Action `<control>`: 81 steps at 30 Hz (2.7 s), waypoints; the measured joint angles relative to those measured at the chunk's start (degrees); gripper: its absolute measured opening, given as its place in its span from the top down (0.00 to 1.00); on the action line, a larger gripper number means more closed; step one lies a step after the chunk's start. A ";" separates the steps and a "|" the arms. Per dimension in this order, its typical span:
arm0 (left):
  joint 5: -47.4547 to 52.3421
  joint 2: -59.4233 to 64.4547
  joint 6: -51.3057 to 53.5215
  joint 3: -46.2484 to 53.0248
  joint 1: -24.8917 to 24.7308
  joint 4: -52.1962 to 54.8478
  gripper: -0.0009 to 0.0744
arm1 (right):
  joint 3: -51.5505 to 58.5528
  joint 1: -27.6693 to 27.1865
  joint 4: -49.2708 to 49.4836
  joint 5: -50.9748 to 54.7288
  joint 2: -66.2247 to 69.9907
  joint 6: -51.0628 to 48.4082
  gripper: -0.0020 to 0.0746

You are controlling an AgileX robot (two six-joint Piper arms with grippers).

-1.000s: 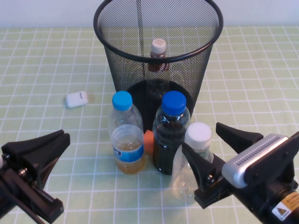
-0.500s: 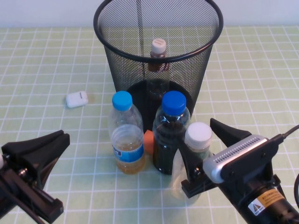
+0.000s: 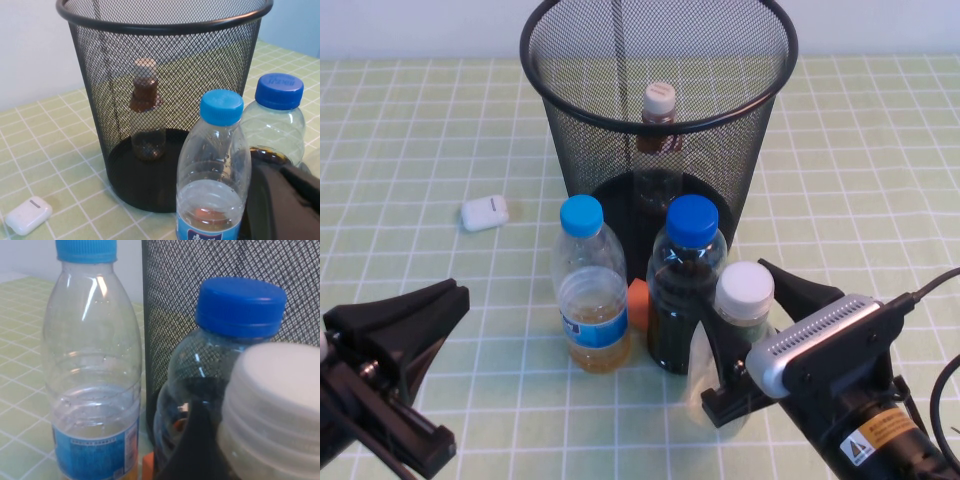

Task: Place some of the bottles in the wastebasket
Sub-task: Pick up a bottle from the table with right arm, then place the bottle in the trash can

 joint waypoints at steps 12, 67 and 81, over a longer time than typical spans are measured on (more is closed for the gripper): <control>0.00 0.00 0.00 0.00 0.00 0.00 0.99 | 0.00 0.11 0.00 -1.00 0.00 -0.63 0.72; -0.20 0.00 -0.88 0.00 0.00 0.00 0.99 | -85.17 -17.37 64.91 42.95 11.60 -92.43 0.86; -0.30 0.00 -0.98 0.00 0.00 0.00 0.99 | -85.06 -20.52 64.91 40.77 24.09 -84.35 0.86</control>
